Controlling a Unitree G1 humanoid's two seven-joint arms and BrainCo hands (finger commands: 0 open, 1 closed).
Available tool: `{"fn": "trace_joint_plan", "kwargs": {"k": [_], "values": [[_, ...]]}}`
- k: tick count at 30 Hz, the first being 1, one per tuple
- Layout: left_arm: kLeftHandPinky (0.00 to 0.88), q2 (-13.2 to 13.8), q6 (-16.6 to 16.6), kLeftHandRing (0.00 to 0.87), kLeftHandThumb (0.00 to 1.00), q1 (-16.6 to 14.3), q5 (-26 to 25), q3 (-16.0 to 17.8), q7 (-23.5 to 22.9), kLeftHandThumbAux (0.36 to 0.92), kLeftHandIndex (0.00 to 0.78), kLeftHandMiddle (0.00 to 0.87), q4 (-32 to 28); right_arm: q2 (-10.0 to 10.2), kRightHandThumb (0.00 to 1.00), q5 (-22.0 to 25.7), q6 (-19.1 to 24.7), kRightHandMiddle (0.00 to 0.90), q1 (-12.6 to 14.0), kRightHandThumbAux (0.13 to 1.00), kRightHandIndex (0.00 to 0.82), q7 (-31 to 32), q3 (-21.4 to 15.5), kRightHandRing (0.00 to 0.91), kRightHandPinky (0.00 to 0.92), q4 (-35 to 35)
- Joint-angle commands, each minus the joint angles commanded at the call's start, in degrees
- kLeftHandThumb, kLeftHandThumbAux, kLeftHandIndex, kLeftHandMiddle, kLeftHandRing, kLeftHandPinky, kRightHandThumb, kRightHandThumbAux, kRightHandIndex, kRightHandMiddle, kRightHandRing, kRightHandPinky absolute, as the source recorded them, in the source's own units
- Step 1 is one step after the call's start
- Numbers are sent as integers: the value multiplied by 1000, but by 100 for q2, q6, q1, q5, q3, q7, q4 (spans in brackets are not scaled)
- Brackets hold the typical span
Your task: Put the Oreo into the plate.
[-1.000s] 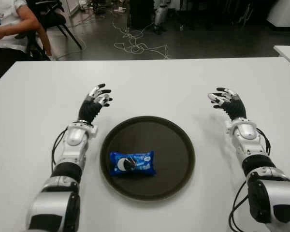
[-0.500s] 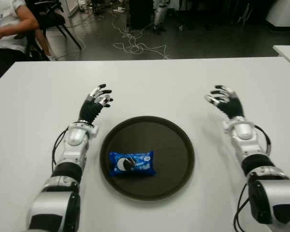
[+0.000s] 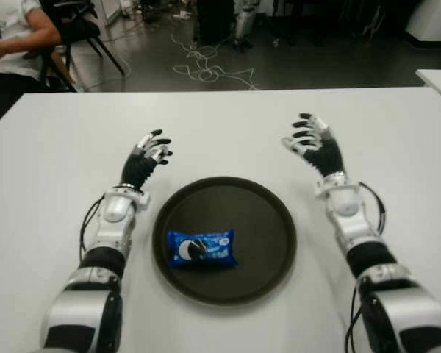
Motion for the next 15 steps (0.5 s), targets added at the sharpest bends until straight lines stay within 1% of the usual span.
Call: {"fn": "trace_joint_plan", "kwargs": {"k": [3,6,11,15], "values": [[330,-3,-6,310,663,31,4,-7,12,531,138,248,-31,-3,189,31,-131,310,108,637,211,57,-8,326,358,-79],[336,-20,-45,309,665,74,-12,1,22,534,136,245,-78,28,170,89,-200,311,272,629,211,111,-26,327,354,-277],[338,-45,-148,313,657,127,-27,14,47,530,141,251,-119,88,155,237,-89,317,380,617,222,190,-105,332,355,-455],[338,-73,-212,311,652,195,-52,21,38,529,143,254,-194,102,157,261,14,322,438,613,237,146,-130,335,354,-488]]}}
